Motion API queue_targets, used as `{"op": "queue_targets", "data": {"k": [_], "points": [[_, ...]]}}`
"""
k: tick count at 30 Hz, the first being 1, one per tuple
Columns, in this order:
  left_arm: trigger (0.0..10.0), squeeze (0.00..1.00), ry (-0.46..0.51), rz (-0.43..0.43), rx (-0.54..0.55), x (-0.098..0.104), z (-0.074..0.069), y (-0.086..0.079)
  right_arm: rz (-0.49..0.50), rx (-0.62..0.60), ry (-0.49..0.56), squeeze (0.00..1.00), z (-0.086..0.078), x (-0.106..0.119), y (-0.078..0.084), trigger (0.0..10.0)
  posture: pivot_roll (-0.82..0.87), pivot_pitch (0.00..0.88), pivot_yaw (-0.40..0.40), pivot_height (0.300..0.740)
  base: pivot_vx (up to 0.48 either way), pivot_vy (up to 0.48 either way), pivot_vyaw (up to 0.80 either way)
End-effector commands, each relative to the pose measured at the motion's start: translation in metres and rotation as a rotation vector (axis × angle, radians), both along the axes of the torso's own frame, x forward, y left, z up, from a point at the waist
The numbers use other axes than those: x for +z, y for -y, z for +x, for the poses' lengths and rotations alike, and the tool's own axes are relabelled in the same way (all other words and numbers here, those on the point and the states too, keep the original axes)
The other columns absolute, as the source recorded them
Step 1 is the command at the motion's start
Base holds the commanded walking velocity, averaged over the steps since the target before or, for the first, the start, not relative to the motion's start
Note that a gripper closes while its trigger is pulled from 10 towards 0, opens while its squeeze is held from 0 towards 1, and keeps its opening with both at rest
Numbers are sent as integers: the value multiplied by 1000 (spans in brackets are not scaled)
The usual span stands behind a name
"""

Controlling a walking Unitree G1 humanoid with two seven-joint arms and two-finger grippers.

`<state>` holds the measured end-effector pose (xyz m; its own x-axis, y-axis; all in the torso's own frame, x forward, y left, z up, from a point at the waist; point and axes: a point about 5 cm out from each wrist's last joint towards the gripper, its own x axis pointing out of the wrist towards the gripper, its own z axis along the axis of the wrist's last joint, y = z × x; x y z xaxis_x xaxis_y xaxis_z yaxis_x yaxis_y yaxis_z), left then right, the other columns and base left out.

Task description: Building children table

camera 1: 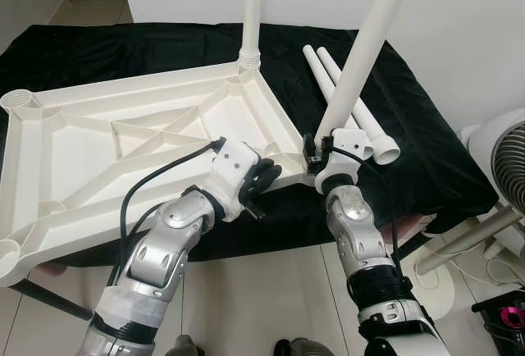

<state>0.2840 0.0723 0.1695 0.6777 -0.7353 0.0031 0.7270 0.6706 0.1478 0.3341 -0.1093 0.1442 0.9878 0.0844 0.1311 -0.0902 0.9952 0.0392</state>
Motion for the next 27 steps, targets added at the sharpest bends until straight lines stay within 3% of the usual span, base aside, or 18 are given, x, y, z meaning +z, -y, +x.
{"op": "queue_targets", "data": {"k": [1, 6, 13, 14, 15, 16, 27], "points": [[10000, 0, -1, 12, 22, -3, 2, -1, 17, 23, -52, 1000, -5, -15, 5, 10000, -40, 43, -15, 740, 0, 0, 0], [10000, 0, -1, 12, 23, -3, 1, -1, 11, 50, -34, 1000, -5, -10, 13, 10000, -40, 40, -15, 740, 0, 0, 0], [10000, 0, 1, 15, 23, -3, 1, -1, -62, 227, -57, 1000, -3, -12, 24, 10000, -37, 38, -18, 740, 0, 0, 0], [10000, 0, 2, 15, 22, -3, 1, -1, -79, 260, -49, 373, -2, -10, 25, 10000, -36, 38, -18, 740, 0, 0, 0], [10000, 0, 2, 15, 22, -3, 1, -1, -79, 260, -49, 373, -2, -10, 25, 10000, -36, 38, -18, 740, 0, 0, 0], [10000, 0, 3, 15, 20, -3, 0, 0, -104, 311, -44, 0, 0, -9, 28, 10000, -36, 37, -19, 740, 0, 0, 0], [10000, 0, 5, 10, 10, -3, -1, 4, -159, 452, -37, 0, 14, -1, 33, 10000, -36, 34, -18, 740, 0, 0, 0]]}}
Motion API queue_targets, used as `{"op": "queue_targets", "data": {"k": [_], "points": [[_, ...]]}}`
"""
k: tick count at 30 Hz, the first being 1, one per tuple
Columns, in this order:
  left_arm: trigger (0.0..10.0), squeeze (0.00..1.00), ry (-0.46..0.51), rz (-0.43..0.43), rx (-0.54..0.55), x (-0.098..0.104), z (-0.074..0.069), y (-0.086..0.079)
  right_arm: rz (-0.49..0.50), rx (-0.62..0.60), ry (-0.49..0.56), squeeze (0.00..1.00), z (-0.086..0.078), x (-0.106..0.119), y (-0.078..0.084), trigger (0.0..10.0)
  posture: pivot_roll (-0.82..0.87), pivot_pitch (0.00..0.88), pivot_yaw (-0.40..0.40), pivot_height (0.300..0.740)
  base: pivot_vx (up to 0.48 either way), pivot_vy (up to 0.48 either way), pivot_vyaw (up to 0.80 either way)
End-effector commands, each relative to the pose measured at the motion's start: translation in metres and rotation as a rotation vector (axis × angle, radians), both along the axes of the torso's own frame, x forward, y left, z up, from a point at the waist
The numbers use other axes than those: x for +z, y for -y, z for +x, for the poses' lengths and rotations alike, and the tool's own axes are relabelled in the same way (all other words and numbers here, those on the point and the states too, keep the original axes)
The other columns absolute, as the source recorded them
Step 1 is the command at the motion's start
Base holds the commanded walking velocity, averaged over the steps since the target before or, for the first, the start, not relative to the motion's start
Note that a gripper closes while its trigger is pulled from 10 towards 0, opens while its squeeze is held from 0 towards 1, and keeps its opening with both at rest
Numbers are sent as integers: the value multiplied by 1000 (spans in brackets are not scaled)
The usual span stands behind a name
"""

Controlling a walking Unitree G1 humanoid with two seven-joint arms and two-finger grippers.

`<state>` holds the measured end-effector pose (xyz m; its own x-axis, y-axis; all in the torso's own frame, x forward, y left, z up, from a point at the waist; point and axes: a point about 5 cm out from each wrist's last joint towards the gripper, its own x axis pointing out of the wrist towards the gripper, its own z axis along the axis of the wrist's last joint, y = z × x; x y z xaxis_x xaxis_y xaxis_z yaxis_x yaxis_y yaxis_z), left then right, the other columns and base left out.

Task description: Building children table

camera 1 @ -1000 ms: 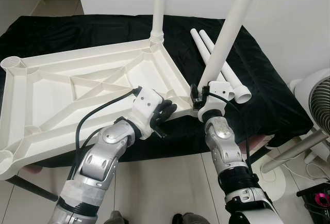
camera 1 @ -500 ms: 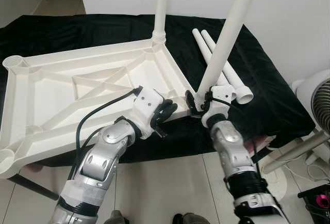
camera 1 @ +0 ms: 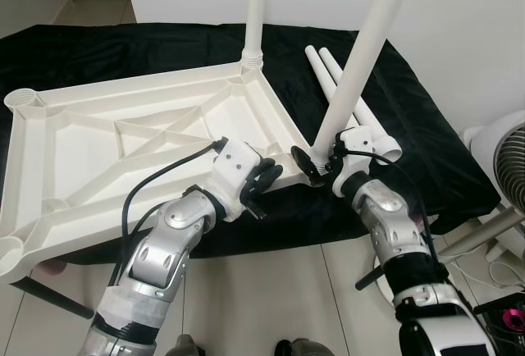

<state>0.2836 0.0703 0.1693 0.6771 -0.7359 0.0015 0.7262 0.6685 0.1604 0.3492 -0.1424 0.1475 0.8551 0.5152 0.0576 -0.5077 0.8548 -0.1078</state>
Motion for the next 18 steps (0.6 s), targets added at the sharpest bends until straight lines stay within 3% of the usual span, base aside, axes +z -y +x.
{"op": "queue_targets", "data": {"k": [1, 2, 3, 4, 16, 17, 18], "points": [[10000, 0, -3, -1, 11, -2, 0, 2, -18, 44, -21, 0, 2, -3, -3, 10000, -34, 38, -17, 740, 0, 0, 0], [10000, 0, -3, -1, 12, -2, 0, 2, -35, 55, -18, 0, 3, -4, -4, 8157, -34, 38, -17, 740, 0, 0, 0], [10000, 0, -3, -1, 12, -2, 0, 2, -35, 55, -18, 0, 3, -4, -4, 8157, -34, 38, -17, 740, 0, 0, 0], [10000, 0, -2, 0, 15, -2, 0, 2, -45, 71, -27, 0, 5, -5, -4, 0, -27, 44, -18, 740, 0, 0, 0], [10000, 0, -7, -7, 38, -2, -2, -2, -7, 31, -106, 0, 1, -22, 5, 0, -17, 61, -30, 740, 0, 0, 0], [10000, 0, -9, -7, 39, -3, -2, -2, 1, 14, -114, 0, 0, -24, 5, 10000, -17, 61, -30, 740, 0, 0, 0], [10000, 0, -10, -7, 41, -3, -2, -2, 11, -12, -114, 0, 1, -25, 4, 10000, -21, 62, -31, 740, 0, 0, 0]]}}
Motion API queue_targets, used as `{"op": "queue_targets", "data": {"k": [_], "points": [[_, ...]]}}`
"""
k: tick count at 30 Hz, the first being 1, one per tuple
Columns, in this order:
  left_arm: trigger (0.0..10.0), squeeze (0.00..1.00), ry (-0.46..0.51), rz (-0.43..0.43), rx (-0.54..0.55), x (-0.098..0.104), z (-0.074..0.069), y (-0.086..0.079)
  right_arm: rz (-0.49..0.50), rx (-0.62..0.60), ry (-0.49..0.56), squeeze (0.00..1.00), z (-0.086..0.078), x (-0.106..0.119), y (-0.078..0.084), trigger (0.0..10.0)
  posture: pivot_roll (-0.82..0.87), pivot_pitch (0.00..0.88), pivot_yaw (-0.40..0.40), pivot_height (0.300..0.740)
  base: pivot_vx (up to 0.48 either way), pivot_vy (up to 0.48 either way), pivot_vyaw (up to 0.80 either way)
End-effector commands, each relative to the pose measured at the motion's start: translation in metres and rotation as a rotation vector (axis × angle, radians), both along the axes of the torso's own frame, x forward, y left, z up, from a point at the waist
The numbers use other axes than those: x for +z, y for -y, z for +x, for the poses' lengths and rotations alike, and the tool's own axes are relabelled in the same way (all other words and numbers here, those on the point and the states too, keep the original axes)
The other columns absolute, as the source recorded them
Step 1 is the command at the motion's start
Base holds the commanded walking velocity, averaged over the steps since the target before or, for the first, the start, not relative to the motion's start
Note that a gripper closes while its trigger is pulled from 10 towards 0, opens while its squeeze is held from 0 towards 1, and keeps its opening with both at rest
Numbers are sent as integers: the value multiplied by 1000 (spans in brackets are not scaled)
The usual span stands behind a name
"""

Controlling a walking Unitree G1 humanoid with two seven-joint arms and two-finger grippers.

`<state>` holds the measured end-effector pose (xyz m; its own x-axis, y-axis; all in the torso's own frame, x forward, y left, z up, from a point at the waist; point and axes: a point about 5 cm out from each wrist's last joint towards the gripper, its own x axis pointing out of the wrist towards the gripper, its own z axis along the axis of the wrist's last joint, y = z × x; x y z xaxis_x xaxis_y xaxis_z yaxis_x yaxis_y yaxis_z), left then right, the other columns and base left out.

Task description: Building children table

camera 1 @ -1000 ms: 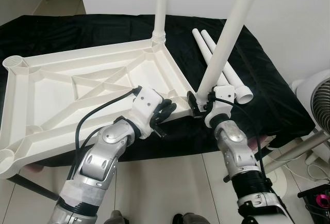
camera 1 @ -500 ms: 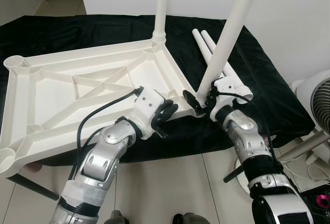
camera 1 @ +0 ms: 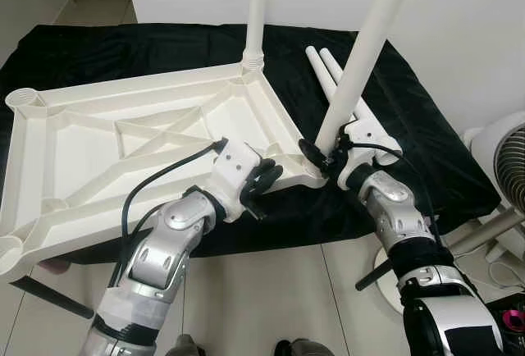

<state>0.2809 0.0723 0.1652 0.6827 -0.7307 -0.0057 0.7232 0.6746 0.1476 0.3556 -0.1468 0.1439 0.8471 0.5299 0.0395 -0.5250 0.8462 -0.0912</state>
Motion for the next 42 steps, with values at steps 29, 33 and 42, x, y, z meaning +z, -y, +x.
{"op": "queue_targets", "data": {"k": [29, 33, 42], "points": [[10000, 0, -57, 63, 254, -10, 25, -27, 189, -493, 18, 1000, -16, -1, -27, 10000, -26, 66, -22, 740, 0, 0, 0], [10000, 0, -53, 51, 270, -8, 27, -29, 192, -495, 31, 1000, -22, -1, -24, 10000, -26, 66, -22, 740, 0, 0, 0], [10000, 0, -14, 2, 284, 2, 28, -35, 180, -426, 52, 0, -50, -7, -26, 10000, -16, 59, -23, 740, 0, 0, 0]]}}
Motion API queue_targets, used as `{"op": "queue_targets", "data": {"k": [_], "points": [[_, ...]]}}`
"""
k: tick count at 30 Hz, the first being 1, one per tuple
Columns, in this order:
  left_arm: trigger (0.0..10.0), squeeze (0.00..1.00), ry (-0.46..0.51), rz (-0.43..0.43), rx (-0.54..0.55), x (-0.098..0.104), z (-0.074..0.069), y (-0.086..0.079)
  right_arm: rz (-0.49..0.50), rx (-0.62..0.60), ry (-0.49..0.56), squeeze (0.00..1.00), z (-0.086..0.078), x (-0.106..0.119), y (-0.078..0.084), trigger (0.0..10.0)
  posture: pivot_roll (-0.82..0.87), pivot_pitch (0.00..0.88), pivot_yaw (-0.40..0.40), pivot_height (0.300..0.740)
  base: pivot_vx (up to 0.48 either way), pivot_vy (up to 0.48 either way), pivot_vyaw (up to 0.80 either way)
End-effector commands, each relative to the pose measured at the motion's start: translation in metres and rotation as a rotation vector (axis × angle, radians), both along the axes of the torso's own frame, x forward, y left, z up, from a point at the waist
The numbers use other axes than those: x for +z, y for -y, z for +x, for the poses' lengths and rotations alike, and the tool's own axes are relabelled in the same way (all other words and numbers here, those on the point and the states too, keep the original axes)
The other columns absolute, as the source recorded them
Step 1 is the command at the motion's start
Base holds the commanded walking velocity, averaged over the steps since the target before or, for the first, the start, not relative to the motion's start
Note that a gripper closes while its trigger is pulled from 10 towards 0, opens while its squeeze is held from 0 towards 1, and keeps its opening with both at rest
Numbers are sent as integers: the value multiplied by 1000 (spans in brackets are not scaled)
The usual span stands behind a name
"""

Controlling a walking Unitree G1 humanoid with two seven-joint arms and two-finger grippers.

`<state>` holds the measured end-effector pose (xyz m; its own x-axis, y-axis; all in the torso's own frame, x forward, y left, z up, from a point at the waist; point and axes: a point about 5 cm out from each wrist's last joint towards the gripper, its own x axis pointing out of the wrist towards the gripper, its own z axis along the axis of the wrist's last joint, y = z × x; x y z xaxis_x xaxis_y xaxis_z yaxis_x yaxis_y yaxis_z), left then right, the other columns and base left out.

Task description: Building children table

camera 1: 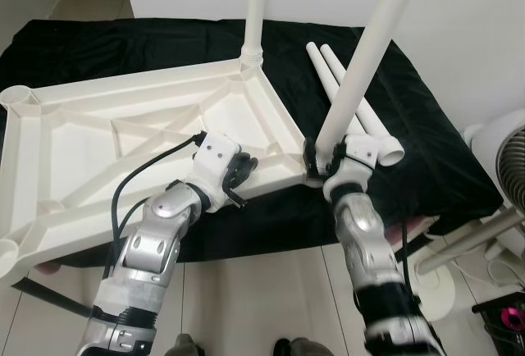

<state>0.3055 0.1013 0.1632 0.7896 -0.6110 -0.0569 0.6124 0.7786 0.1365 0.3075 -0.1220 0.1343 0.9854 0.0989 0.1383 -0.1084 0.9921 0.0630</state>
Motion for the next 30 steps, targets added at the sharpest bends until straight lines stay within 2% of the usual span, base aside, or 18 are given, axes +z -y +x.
{"op": "queue_targets", "data": {"k": [1, 2, 3, 5, 6, 13, 14, 15, 16, 17, 18, 22, 23, 24, 26, 27, 28, 30], "points": [[10000, 0, 39, -24, 124, 5, 4, -7, -7, 24, 13, 0, -5, 2, -1, 10000, -16, 59, -23, 740, 0, 0, 0], [10000, 0, 39, -24, 124, 5, 4, -7, -7, 24, 13, 0, -5, 2, -1, 10000, -16, 59, -23, 740, 0, 0, 0], [10000, 0, 53, -33, 129, 9, 6, -12, -5, 31, 9, 0, -14, 0, -1, 2118, -16, 57, -21, 740, 0, 0, 0], [10000, 0, 55, -38, 129, 10, 7, -13, 0, 41, 11, 0, -17, 0, -2, 2118, -16, 57, -21, 740, 0, 0, 0], [10000, 0, 56, -43, 128, 12, 7, -15, -1, 54, 10, 0, -20, -1, -2, 0, -17, 57, -21, 740, 0, 0, 0], [10000, 0, 60, -51, 123, 14, 9, -17, -9, 59, -6, 0, -25, -3, -2, 0, -21, 53, -19, 740, 0, 0, 0], [10000, 0, 45, -72, 107, 13, 9, -17, -12, 60, -11, 0, -26, -4, -2, 5686, -21, 53, -19, 740, 0, 0, 0], [10000, 0, 36, -88, 96, 13, 9, -17, -14, 62, -16, 0, -27, -4, -2, 5686, -21, 53, -19, 740, 0, 0, 0], [10000, 702, 38, -90, 94, 14, 9, -17, -14, 63, -18, 0, -27, -4, -1, 10000, -22, 48, -18, 740, 0, 0, 0], [10000, 702, 38, -90, 94, 14, 9, -17, -14, 63, -18, 0, -27, -4, -1, 10000, -22, 48, -18, 740, 0, 0, 0], [10000, 1000, 36, -86, 96, 13, 9, -19, -19, 62, -19, 0, -27, -3, -1, 10000, -22, 48, -18, 740, 0, 0, 0], [10000, 1000, 49, -45, 101, 12, 9, -19, -22, 68, -16, 0, -27, -2, -1, 10000, -20, 47, -22, 740, 0, 0, 0], [10000, 608, 54, -25, 92, 11, 8, -18, -17, 76, -13, 0, -27, -1, -3, 10000, -20, 47, -22, 740, 0, 0, 0], [10000, 133, 58, -3, 88, 10, 8, -18, -14, 83, -11, 0, -27, -1, -4, 10000, -20, 47, -22, 740, 0, 0, 0], [10000, 133, 60, 10, 85, 10, 7, -18, -12, 88, -10, 0, -27, 0, -4, 10000, -20, 47, -22, 740, 0, 0, 0], [10000, 0, 59, 23, 87, 8, 7, -18, -7, 96, -6, 0, -27, 1, -5, 10000, -17, 49, -26, 740, 0, 0, 0], [10000, 0, 58, 32, 90, 7, 7, -18, -3, 100, -4, 0, -27, 2, -6, 9412, -17, 49, -26, 740, 0, 0, 0], [10000, 0, 54, 80, 91, 4, 8, -19, -7, 115, 4, 0, -27, 4, -7, 10000, -14, 51, -30, 740, 0, 0, 0]]}}
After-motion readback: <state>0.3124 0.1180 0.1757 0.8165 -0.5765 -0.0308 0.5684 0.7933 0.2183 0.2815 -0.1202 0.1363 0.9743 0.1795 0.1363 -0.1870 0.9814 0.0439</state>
